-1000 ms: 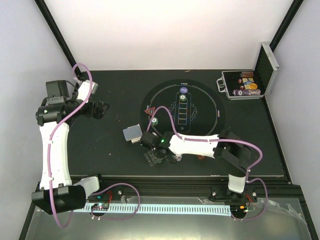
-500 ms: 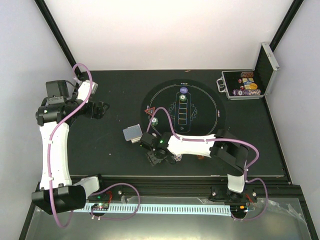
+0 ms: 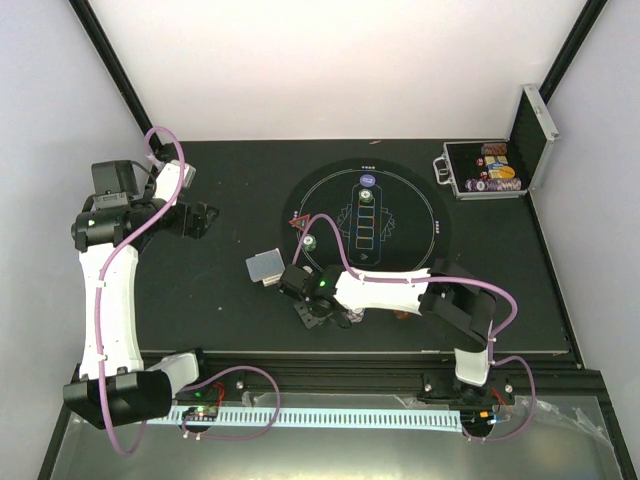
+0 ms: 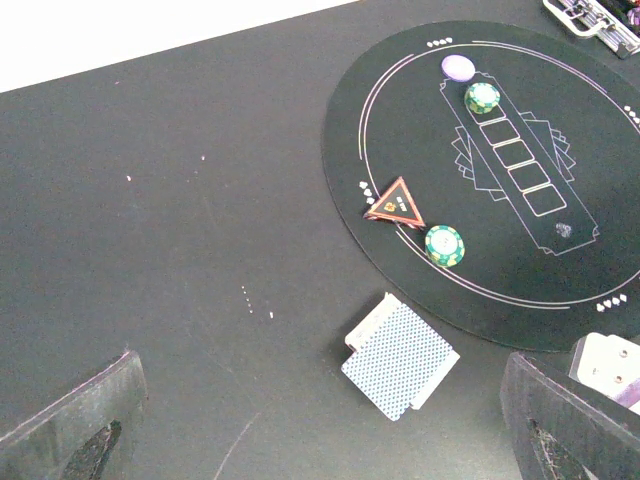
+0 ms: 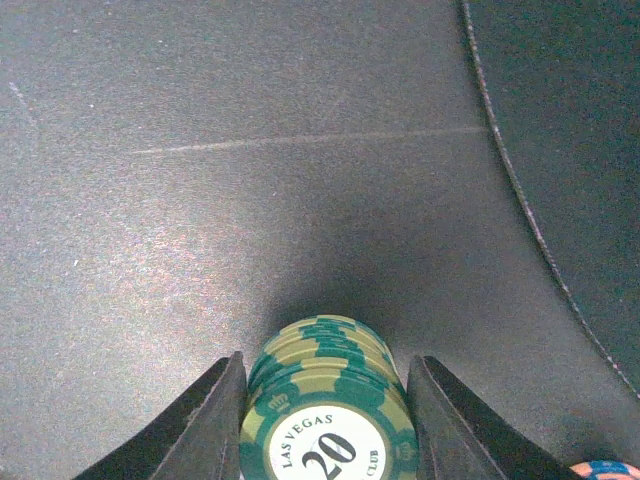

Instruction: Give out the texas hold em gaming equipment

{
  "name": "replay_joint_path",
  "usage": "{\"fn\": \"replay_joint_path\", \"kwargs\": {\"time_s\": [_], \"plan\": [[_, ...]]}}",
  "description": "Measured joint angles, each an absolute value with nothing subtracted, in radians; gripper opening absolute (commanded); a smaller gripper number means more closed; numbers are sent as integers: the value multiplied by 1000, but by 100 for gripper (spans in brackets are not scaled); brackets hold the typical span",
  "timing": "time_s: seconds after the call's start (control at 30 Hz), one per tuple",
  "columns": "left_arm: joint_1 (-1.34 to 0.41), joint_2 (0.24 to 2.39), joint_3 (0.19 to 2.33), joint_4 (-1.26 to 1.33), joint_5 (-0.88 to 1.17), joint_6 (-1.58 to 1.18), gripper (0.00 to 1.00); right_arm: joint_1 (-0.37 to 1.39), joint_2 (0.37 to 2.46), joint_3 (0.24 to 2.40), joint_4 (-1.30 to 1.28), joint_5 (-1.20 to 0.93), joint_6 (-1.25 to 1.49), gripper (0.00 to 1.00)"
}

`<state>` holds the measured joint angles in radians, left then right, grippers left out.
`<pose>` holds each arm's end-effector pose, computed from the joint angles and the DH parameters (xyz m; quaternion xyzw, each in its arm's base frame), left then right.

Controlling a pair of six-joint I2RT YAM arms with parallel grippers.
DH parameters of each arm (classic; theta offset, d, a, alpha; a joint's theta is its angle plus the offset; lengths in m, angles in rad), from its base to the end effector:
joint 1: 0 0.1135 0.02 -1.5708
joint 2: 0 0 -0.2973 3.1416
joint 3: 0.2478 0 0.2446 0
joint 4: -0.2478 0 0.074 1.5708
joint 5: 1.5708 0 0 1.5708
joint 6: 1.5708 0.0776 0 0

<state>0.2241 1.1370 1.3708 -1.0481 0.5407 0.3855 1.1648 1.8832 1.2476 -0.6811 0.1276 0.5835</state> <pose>0.2119 0.0073 0.3944 0.1705 0.8847 -0.1300 0.4140 0.1575 0.3413 0.1578 -0.2759 0.9507 0.0564 0.1296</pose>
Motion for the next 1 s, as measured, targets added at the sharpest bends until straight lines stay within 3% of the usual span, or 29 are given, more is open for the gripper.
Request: {"fn": "replay_joint_path", "kwargs": {"time_s": [0.27, 0.57, 0.83, 1.0], "plan": [[224, 1139, 1371, -1048, 541, 385, 99, 1165, 1883, 1249, -681, 128, 582, 21], [224, 1139, 1371, -1048, 541, 385, 99, 1131, 1816, 1265, -743, 130, 566, 19], [224, 1139, 1371, -1048, 543, 385, 99, 933, 1628, 1222, -762, 154, 523, 19], [224, 1139, 1371, -1048, 543, 385, 99, 775, 1621, 1123, -755, 163, 482, 19]]}}
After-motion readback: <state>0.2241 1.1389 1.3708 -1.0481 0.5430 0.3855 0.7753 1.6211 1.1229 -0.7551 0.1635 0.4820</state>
